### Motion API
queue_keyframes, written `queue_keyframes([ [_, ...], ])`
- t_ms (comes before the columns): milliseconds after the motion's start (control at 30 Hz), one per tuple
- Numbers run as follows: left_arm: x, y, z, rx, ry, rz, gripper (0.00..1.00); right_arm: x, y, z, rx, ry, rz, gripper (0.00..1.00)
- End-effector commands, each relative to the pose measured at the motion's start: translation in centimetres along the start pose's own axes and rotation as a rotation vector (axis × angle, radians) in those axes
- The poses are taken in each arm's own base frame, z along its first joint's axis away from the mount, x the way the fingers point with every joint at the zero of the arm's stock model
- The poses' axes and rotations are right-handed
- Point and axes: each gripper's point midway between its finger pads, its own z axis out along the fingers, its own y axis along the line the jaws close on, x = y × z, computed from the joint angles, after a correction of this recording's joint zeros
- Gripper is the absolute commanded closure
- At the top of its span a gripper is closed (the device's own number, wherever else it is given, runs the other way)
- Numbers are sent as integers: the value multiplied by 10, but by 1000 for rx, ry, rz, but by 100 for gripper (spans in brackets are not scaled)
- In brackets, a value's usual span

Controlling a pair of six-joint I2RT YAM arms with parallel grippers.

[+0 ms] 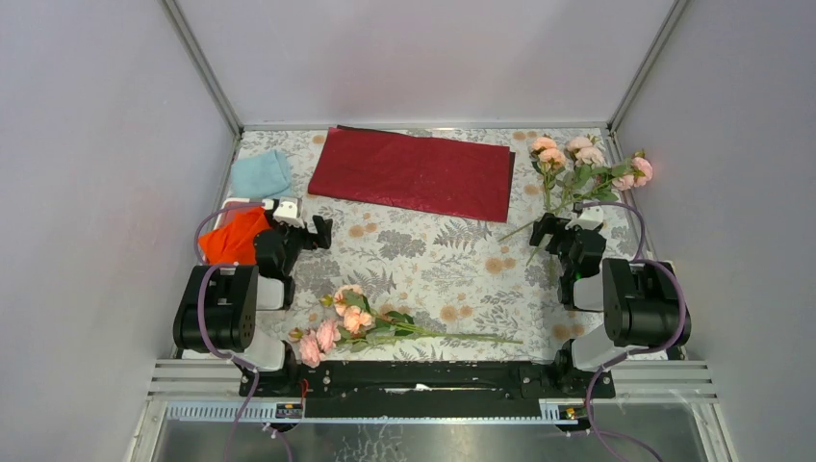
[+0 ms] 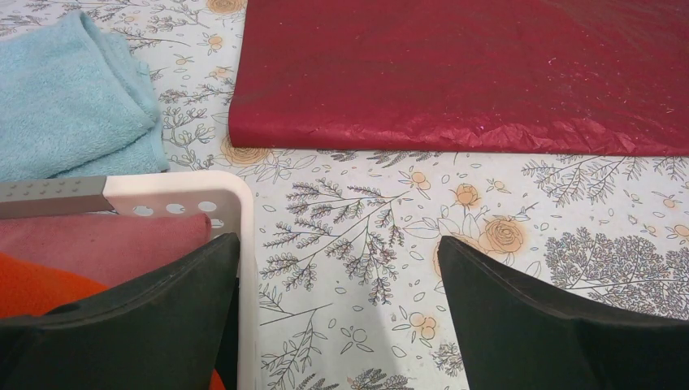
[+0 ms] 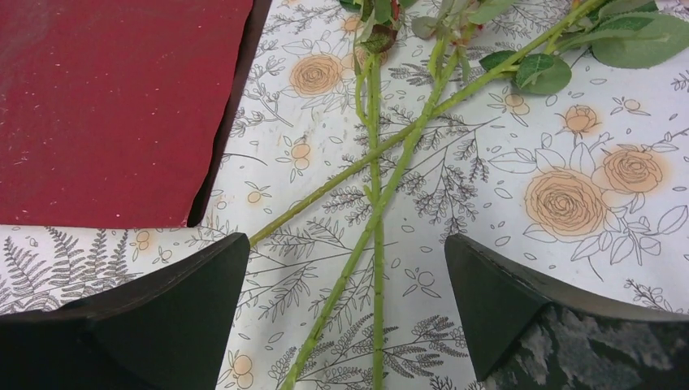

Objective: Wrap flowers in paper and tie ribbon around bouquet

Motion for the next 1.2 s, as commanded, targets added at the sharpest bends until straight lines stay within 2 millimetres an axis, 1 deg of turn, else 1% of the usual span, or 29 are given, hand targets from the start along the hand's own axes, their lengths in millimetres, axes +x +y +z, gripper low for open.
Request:
queue_keyframes([
  [0, -7, 2, 2, -13, -33, 24, 1, -34, -4, 3, 46, -70, 8, 0],
  [33, -7, 2, 2, -14, -33, 24, 1, -42, -4, 4, 55, -54, 9, 0],
  [100, -8, 2, 2, -13, -33, 24, 1, -71, 1, 4, 56, -51, 37, 1],
  [133, -7, 2, 2, -13, -32, 23, 1, -81, 5, 5, 50, -38, 56, 0],
  [200, -7, 1, 2, -10, -31, 23, 1, -111, 21, 9, -8, -41, 95, 0],
  [267, -13, 2, 3, -15, -35, 16, 1, -128, 38, 13, -75, 17, 134, 4],
  [300, -18, 4, 7, -22, -9, 4, 1, -130, 47, 14, -114, 71, 149, 7],
  [333, -21, 4, 12, -9, 60, -4, 1, -135, 59, 14, -164, 117, 163, 12],
  [400, -48, -6, 25, 79, 151, 47, 1, -138, 78, 14, -247, 210, 207, 22],
  [433, -59, -14, 27, 130, 199, 48, 1, -145, 86, 15, -278, 235, 234, 28],
  [467, -75, -19, 29, 169, 232, 55, 1, -142, 91, 17, -290, 272, 259, 35],
  [533, -88, -29, 23, 232, 341, 56, 3, -131, 99, 24, -285, 335, 275, 40],
  [600, -92, -34, 14, 274, 451, 75, 5, -106, 101, 30, -235, 434, 267, 43],
  [633, -85, -35, 8, 284, 517, 86, 6, -94, 103, 33, -221, 484, 259, 44],
  [700, -58, -34, -4, 264, 661, 87, 14, -73, 102, 40, -204, 564, 269, 45],
  [733, -43, -28, -8, 234, 720, 86, 17, -65, 103, 45, -207, 589, 278, 45],
  [767, -29, -28, -11, 220, 774, 95, 21, -59, 103, 52, -211, 601, 282, 45],
  [800, -16, -26, -13, 199, 819, 100, 23, -49, 102, 63, -207, 626, 287, 45],
  [900, 10, -23, -13, 148, 913, 72, 28, -35, 103, 89, -206, 701, 291, 44],
  [967, 16, -28, -8, 154, 934, 48, 31, -32, 109, 105, -235, 726, 309, 47],
  [1033, 19, -34, 0, 164, 942, 44, 33, -27, 110, 117, -239, 749, 318, 48],
  [1167, 29, -34, 19, 124, 947, 75, 35, -17, 104, 134, -205, 761, 320, 48],
])
